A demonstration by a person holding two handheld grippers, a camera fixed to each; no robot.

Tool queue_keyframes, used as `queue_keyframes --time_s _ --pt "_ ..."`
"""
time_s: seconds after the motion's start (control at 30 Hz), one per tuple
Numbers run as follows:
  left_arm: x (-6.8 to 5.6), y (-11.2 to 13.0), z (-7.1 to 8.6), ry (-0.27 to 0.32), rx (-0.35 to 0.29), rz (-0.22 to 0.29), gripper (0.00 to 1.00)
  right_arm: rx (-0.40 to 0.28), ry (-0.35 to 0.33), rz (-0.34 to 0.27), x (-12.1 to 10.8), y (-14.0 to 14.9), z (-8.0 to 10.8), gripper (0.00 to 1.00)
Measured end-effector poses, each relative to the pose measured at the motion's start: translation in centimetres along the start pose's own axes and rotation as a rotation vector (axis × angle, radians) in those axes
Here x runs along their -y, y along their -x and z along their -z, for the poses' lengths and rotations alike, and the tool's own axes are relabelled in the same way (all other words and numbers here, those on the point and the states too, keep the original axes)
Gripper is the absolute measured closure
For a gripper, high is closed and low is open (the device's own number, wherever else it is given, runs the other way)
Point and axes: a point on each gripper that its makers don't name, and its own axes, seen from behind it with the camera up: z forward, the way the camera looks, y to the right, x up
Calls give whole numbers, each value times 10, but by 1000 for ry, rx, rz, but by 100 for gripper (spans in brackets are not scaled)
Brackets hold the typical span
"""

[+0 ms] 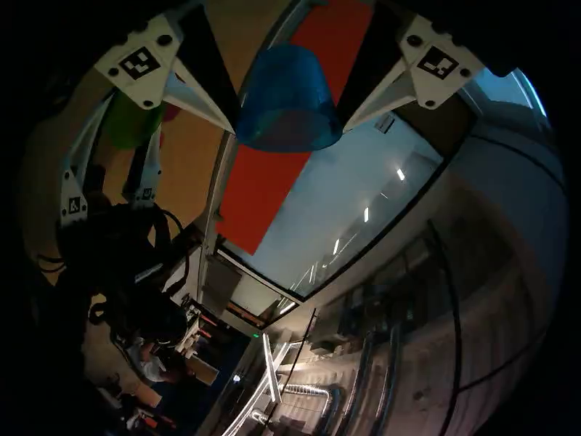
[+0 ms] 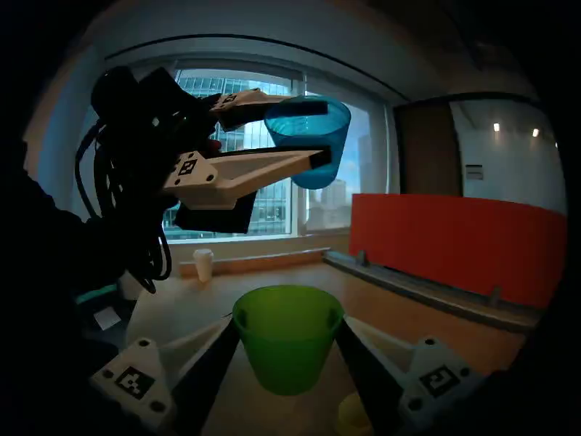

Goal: Pour water

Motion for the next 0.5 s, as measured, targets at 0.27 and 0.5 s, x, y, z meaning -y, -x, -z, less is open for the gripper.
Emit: queue_keyframes --time_s 0.27,0.5 --pt "3 -4 -1 -14 -4 -55 13 -2 1 -1 -2 0 1 10" --pt "6 -5 -1 -21 -2 -84 13 -3 1 2 -1 0 1 10"
